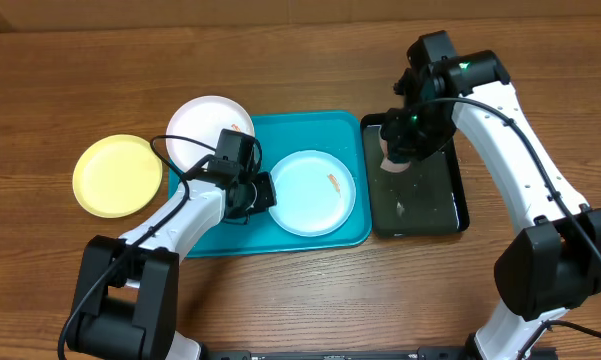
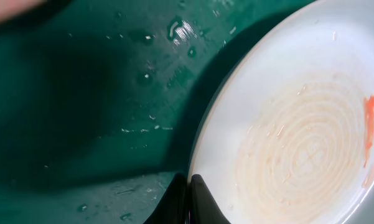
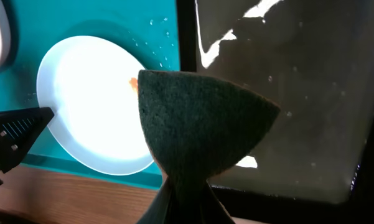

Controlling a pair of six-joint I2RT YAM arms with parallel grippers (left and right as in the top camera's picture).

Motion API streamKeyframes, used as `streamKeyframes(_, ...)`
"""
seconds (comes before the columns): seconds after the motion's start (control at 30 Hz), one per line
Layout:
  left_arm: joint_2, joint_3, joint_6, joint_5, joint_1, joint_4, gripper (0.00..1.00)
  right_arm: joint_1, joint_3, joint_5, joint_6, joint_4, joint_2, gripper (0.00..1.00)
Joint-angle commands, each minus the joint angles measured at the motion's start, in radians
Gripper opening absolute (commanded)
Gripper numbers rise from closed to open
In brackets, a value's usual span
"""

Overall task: Clean dirty plates on tray and stack at the side
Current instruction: 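Drag light-blue plate toward tray center with left gripper, then carry green sponge with right gripper over to the light-blue plate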

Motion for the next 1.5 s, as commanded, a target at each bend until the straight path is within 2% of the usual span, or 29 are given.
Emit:
streamKeyframes(0.0,0.003,0.008,-0.019,-0.050,0.024,0.007,0.04,0.029,0.008,0.002,-0.007,0.016,-0.012,0.04)
streamKeyframes(0.37,0.003,0.008,0.006,-0.050,0.064,0.010,0.05,0.100,0.006,0.003,-0.007,0.040,-0.012,0.04)
streamKeyframes(0.47,0.003,0.014,0.011,-0.040,0.064,0.003,0.13,0.113,-0.011,0.003,-0.008,0.061,-0.012,0.04)
streamKeyframes(0.63,0.003,0.089,0.094,-0.022,0.065,-0.090,0.27,0.147,-0.040,0.003,-0.031,0.120,-0.012,0.04)
streamKeyframes(0.77,0.003,0.146,0.109,-0.054,0.065,-0.171,0.30,0.185,-0.040,0.006,-0.031,0.186,-0.012,0.04)
streamKeyframes(0.83,0.003,0.149,0.112,-0.073,0.064,-0.177,0.29,0.211,-0.040,0.036,-0.030,0.227,-0.012,0.04)
streamKeyframes(0.97,0.005,0.148,0.119,-0.081,0.064,-0.195,0.20,0.280,-0.041,0.161,-0.029,0.285,-0.012,0.04)
streamKeyframes(1.07,0.006,0.147,0.119,-0.081,0.058,-0.200,0.18,0.328,-0.044,0.214,-0.030,0.306,-0.011,0.04)
streamKeyframes(1.23,0.006,0.146,0.119,-0.081,0.051,-0.203,0.23,0.389,-0.044,0.259,-0.030,0.334,0.018,0.04)
streamKeyframes(1.47,0.006,0.124,0.119,-0.092,0.031,-0.203,0.22,0.407,-0.044,0.266,-0.029,0.362,0.118,0.04)
